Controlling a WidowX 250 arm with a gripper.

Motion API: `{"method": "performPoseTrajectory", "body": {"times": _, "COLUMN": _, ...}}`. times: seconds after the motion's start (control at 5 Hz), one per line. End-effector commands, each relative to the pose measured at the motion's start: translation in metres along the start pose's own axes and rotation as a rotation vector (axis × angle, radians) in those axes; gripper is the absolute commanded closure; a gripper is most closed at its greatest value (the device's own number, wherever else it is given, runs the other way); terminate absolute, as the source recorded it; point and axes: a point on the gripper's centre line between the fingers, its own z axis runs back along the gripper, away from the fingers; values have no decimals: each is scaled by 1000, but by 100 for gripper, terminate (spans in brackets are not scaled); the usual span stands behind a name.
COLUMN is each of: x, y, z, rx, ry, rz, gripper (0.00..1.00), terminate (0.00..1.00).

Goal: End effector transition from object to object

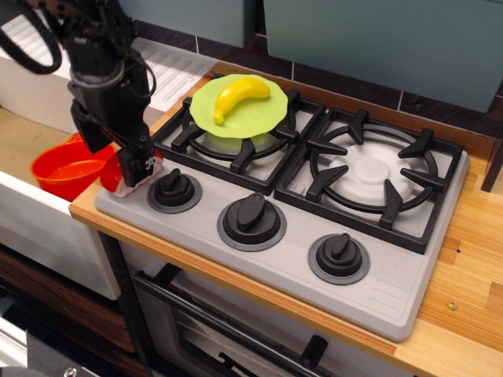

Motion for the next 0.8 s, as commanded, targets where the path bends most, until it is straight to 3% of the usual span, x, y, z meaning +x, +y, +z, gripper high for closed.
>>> {"method": "performPoseTrajectory", "body": {"times": 0.0, "x": 2, "y": 4, "z": -15, "rx": 7, "ry": -37, "rz": -6, "gripper": 0, "terminate": 0}}
{"method": "performPoseTrajectory", "body": {"times": 0.4, "x": 2, "y": 4, "z": -15, "rx": 7, "ry": -37, "rz": -6, "gripper": 0, "terminate": 0}}
{"method": "performPoseTrajectory", "body": {"times": 0.6, "x": 2, "y": 4, "z": -15, "rx": 7, "ry": -37, "rz": -6, "gripper": 0, "terminate": 100}}
